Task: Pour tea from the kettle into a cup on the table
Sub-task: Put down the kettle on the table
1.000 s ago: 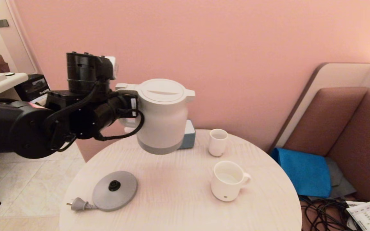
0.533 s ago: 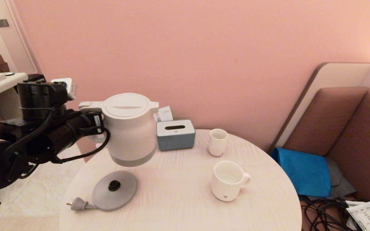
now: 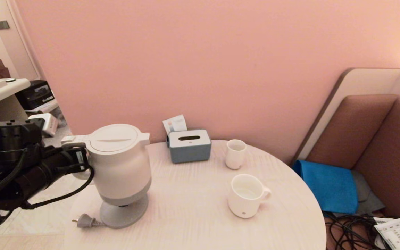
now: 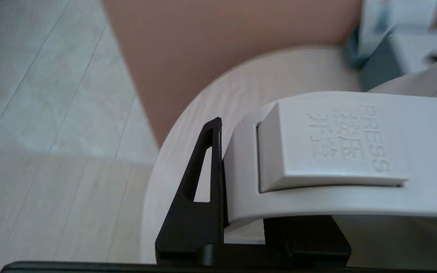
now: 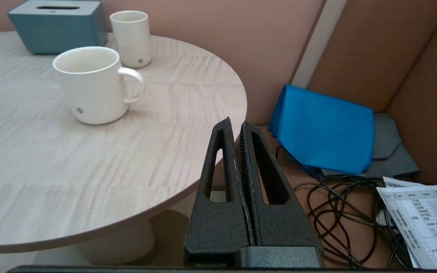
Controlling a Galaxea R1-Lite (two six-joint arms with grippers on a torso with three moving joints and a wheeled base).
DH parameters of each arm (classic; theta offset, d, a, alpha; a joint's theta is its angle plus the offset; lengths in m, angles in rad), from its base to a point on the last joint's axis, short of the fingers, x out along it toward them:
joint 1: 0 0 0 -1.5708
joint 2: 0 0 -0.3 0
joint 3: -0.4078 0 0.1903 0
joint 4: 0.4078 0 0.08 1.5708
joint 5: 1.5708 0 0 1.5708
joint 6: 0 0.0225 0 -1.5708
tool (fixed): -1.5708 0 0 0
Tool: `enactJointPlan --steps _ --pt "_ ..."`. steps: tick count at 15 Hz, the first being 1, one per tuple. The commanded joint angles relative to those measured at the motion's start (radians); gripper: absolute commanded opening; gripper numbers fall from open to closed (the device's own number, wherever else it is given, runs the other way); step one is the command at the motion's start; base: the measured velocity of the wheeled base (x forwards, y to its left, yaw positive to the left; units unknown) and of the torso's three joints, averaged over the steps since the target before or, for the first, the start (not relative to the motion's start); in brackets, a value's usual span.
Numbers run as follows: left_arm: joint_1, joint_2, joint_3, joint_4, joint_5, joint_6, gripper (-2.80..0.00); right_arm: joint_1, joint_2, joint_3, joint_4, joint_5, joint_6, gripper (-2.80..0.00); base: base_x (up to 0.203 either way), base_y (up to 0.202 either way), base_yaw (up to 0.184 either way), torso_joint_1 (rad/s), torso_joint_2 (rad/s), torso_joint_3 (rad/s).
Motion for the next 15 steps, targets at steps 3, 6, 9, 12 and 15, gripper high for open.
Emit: enactJointPlan --steps 3,6,9,12,15 --pt "0.039 0.042 0.144 -0.163 -0.012 0.006 -2.8 0.001 0.001 0.0 0.0 0.0 0.0 -2.8 0.0 0.0 0.0 0.0 0.0 0.0" --pt "0.045 0.068 0.197 -0.225 -0.016 0.006 -2.8 0.0 0.001 0.0 0.0 0.0 0.0 -2.8 0.0 0.0 0.0 0.0 0.0 0.0" --pt "0.045 0.126 0.245 -0.311 -0.017 0.004 -2.8 0.0 0.001 0.0 0.0 0.0 0.0 -2.8 0.0 0.0 0.0 0.0 0.0 0.0" --pt "0.046 0.211 0.307 -0.469 -0.016 0.007 -2.8 0.0 0.001 0.0 0.0 0.0 0.0 -2.8 0.0 0.0 0.0 0.0 0.0 0.0" --pt "0.047 0.283 0.341 -0.587 -0.016 0.015 -2.8 0.001 0.001 0.0 0.0 0.0 0.0 -2.8 0.0 0.0 0.0 0.0 0.0 0.0"
